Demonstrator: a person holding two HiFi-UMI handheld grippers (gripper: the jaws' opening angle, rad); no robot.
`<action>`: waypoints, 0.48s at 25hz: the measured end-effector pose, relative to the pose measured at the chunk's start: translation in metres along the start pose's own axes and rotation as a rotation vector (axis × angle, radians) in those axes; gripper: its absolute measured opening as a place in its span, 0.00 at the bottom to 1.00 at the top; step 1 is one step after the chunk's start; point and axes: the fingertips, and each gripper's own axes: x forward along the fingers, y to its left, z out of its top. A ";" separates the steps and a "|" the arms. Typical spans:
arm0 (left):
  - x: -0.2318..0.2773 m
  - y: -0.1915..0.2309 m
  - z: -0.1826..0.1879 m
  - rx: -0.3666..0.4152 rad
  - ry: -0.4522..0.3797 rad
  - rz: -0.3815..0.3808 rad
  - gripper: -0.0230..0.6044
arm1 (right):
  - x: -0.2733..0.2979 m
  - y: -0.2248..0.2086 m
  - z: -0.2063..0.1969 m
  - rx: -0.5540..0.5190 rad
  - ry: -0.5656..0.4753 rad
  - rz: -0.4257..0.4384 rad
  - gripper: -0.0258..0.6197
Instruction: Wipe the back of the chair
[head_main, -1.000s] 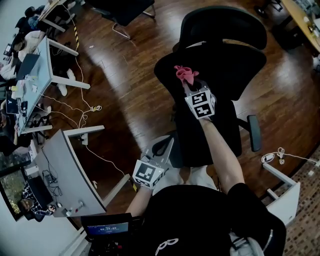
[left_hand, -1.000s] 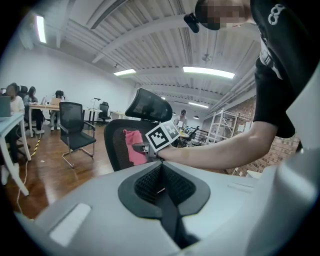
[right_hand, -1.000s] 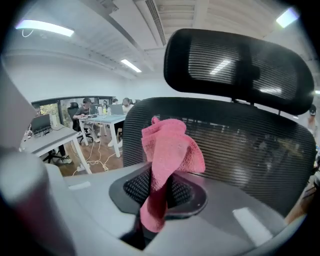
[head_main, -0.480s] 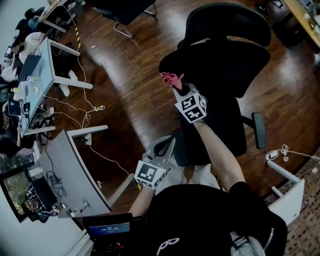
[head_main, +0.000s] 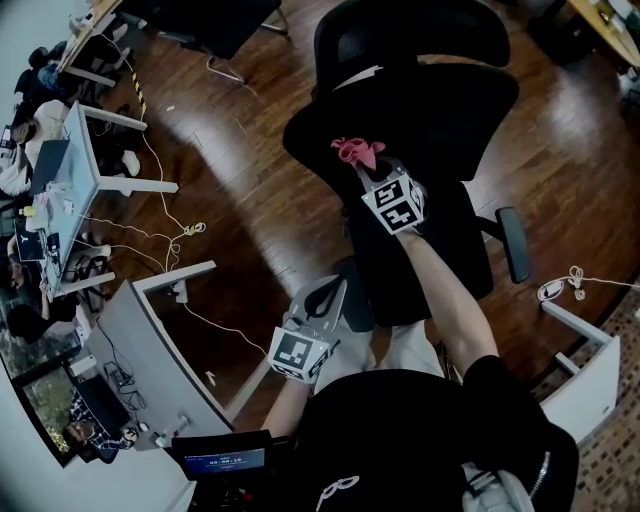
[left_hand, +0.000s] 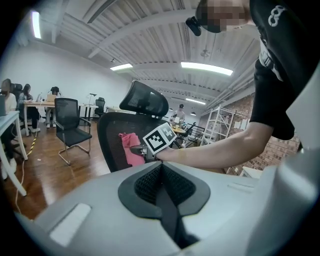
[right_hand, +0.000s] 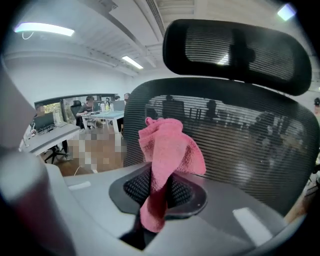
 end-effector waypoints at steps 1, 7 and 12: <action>0.003 -0.003 0.001 0.001 0.002 -0.004 0.02 | -0.003 -0.009 -0.004 0.006 0.003 -0.010 0.12; 0.021 -0.020 -0.001 0.013 0.030 -0.031 0.02 | -0.023 -0.063 -0.030 0.039 0.016 -0.072 0.12; 0.043 -0.035 -0.002 0.012 0.025 -0.046 0.02 | -0.045 -0.111 -0.054 0.062 0.025 -0.124 0.12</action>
